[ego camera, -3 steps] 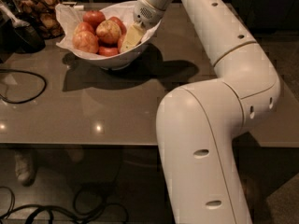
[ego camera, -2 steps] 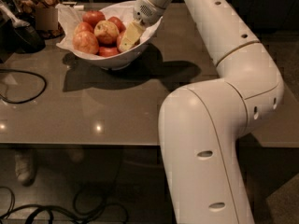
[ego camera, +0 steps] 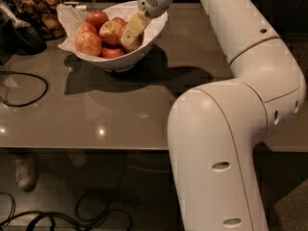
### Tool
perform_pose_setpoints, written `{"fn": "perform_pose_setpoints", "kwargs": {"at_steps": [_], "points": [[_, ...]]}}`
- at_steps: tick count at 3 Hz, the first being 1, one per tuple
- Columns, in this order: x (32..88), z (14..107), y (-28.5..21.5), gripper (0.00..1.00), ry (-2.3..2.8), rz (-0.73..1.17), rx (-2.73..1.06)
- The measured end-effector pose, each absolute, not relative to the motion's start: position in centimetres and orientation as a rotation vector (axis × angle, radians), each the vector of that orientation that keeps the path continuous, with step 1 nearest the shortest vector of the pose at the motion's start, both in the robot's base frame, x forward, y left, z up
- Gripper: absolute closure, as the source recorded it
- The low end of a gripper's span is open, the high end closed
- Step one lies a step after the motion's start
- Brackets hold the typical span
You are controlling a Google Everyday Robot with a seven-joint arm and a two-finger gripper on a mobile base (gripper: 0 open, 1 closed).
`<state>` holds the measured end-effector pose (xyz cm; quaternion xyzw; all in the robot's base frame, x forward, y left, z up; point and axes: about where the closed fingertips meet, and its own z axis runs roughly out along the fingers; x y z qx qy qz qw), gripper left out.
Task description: Pick apple from white bowl
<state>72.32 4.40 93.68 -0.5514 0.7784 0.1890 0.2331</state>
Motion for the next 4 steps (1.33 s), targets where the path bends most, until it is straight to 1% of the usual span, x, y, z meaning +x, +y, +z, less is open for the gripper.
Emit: {"fn": "perform_pose_setpoints", "kwargs": {"at_steps": [2,4], "points": [[69.5,98.2,5.2,1.0,2.061,0.534,-1.584],[65.1,104.9,7.0,1.0,1.819,0.619,-1.685]]}}
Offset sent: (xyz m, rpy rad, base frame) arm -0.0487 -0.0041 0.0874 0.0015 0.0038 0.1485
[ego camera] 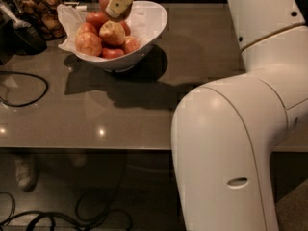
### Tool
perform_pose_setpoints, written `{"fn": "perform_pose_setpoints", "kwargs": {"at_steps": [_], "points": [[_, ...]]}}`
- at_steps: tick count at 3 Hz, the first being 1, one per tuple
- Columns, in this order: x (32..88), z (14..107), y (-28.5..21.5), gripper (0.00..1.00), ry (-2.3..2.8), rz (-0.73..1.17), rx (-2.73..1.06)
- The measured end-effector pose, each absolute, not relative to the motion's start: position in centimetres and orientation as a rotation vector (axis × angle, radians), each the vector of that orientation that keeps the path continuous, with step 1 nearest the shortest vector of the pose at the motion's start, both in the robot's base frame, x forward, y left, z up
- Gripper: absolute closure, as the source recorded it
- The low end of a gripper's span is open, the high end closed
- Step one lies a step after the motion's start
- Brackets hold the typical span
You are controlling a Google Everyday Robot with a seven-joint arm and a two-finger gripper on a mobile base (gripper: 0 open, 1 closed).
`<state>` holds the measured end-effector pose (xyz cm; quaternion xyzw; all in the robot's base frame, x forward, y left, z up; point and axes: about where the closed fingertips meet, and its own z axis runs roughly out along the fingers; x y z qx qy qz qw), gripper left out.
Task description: Pick apple from white bowl
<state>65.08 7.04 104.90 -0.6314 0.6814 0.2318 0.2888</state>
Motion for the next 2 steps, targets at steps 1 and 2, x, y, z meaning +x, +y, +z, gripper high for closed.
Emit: {"fn": "perform_pose_setpoints", "kwargs": {"at_steps": [1,2], "points": [[63.3,106.6,6.6,1.0,1.764,0.668,-1.687],[62.0,106.7,5.3,1.0,1.752,0.73,-1.672]]}}
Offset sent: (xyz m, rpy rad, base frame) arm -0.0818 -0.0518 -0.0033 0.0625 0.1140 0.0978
